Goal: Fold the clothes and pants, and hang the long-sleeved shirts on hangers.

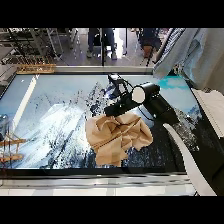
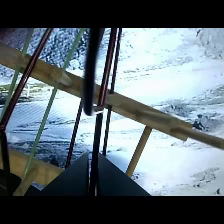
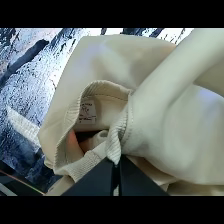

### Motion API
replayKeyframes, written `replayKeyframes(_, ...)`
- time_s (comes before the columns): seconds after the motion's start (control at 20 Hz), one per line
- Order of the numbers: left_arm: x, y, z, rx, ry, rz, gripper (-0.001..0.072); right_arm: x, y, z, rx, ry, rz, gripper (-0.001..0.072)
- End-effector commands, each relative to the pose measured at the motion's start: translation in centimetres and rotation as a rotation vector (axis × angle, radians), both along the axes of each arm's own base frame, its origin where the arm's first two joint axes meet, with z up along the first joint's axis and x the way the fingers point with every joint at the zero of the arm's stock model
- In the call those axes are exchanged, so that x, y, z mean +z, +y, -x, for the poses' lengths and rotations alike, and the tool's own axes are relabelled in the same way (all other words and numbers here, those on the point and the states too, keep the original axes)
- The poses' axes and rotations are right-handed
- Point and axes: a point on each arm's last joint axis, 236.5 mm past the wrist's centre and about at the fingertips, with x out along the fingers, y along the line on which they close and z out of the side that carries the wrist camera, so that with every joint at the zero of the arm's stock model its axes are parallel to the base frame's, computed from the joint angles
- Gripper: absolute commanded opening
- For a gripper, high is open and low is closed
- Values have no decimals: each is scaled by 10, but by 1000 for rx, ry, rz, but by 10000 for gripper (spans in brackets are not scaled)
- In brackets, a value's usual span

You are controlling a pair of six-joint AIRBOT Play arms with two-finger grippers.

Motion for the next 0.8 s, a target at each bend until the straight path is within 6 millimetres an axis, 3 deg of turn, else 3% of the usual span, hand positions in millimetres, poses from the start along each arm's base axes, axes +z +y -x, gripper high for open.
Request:
replayKeyframes(0.0, 24, 2, -3, 0, -40, -36, 17, -2, 0, 2, 1, 10, 5, 22)
replayKeyframes(0.15, 83, -4, -20, -36, -173, -76, 17, -2, 0, 2, 1, 11, 5, 22)
replayKeyframes(0.25, 152, -41, -52, -128, -402, -22, 17, -1, 0, 1, 0, 6, 4, 22)
replayKeyframes(0.3, 194, -73, -68, -235, -541, 21, 18, -1, -1, -1, -4, -3, 7, 21)
replayKeyframes(0.35, 242, -121, -80, -415, -710, 72, 17, 0, -3, -7, -12, -28, 13, 21)
replayKeyframes(0.4, 281, -168, -81, -596, -863, 134, 17, 3, -5, -14, -23, -58, 13, 21)
replayKeyframes(0.45, 307, -215, -71, -770, -970, 234, 17, 6, -7, -23, -41, -85, 5, 21)
replayKeyframes(0.5, 311, -248, -60, -903, -986, 314, 17, 9, -10, -30, -56, -110, 2, 21)
replayKeyframes(0.55, 299, -276, -49, -1016, -931, 383, 17, 10, -12, -34, -64, -119, 1, 21)
replayKeyframes(0.75, 215, -350, -20, -1336, -567, 554, 17, 13, -40, -47, -95, -173, 81, 20)
